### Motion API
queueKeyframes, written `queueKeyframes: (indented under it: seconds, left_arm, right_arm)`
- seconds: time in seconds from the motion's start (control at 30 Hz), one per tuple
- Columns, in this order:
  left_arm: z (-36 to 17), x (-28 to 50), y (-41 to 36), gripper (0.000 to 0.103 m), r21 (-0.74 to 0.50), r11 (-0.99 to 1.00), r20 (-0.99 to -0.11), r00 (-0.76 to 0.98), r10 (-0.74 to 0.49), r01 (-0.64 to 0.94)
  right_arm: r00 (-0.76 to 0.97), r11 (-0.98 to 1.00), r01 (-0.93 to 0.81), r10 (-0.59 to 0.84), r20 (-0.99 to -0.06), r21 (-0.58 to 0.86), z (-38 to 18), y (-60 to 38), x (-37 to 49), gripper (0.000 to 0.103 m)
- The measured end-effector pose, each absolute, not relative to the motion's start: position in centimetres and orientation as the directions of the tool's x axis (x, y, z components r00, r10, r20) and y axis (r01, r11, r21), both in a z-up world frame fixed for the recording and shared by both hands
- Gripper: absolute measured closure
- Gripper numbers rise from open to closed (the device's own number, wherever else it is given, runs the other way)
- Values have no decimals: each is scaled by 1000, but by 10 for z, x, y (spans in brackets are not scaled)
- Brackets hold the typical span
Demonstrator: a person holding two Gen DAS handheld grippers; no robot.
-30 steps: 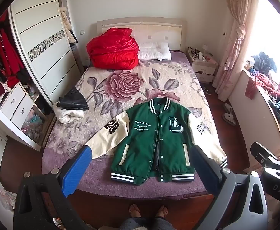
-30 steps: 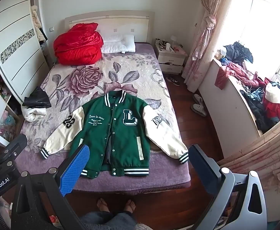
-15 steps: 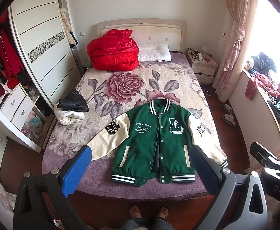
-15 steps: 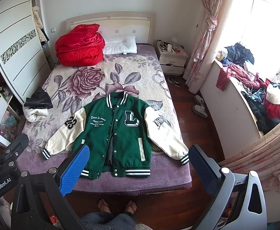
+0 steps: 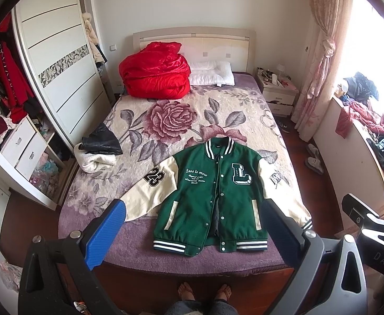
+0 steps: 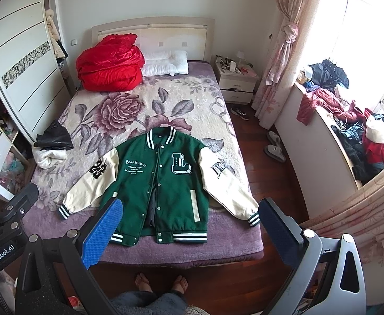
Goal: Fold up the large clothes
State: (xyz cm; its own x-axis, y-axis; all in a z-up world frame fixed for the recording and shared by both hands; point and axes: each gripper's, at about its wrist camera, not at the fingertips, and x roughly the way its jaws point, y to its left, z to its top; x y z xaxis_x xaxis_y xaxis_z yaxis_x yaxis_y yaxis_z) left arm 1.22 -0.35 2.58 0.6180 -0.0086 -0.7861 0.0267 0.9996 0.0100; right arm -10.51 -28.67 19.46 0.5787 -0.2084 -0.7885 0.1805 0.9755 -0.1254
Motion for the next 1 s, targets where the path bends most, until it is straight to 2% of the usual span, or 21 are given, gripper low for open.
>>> queueKeyframes:
  seconds: [1.0]
  left_arm:
    - [25, 11, -5, 0, 13, 1000, -778, 628, -7, 27]
  right_arm:
    - [590, 976, 177, -206, -780, -124, 203, -274, -94, 0]
